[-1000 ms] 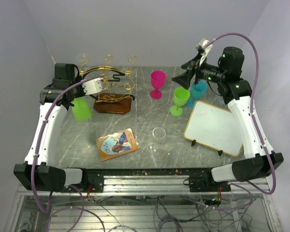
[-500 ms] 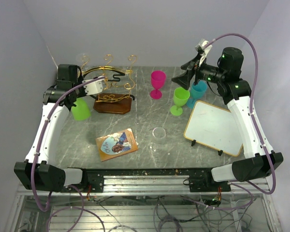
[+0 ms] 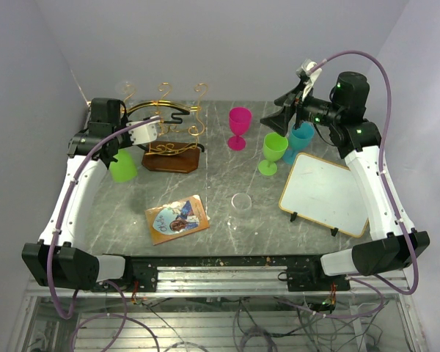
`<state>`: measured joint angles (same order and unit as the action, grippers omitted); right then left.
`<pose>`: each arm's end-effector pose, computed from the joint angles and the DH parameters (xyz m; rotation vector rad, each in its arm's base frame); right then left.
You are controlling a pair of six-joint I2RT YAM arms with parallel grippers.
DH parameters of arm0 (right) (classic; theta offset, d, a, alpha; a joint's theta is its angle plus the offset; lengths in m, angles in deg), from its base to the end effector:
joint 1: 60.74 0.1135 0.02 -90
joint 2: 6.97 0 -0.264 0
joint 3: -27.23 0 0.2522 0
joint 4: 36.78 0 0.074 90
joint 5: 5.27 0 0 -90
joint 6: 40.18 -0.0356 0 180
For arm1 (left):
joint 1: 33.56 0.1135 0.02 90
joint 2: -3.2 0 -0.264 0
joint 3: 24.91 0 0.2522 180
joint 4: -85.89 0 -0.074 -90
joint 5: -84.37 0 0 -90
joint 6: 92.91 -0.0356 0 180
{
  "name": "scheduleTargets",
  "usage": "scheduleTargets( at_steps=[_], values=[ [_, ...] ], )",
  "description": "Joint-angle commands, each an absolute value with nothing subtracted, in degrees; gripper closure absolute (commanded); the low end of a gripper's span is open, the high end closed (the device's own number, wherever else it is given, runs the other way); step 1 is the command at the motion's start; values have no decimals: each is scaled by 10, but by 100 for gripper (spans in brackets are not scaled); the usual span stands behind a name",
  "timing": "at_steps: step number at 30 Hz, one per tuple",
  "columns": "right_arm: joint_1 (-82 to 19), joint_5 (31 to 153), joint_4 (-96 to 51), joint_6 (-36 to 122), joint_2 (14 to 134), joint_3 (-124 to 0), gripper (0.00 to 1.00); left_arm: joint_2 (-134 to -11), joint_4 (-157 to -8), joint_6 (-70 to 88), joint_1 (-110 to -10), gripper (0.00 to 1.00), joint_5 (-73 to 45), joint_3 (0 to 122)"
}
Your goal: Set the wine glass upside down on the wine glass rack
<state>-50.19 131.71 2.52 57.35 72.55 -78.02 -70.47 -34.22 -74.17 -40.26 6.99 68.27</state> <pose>0.2850 0.0795 0.4595 -0.8412 1.5868 0.7735 0.2654 -0.0233 0.3806 1.4118 1.9394 0.8154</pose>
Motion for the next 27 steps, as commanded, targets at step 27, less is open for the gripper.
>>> scheduleTargets(
  at_steps=[27],
  values=[
    [-508,1271,33,624,718,-780,18,-692,-272,-709,-412,61,49,735]
  ],
)
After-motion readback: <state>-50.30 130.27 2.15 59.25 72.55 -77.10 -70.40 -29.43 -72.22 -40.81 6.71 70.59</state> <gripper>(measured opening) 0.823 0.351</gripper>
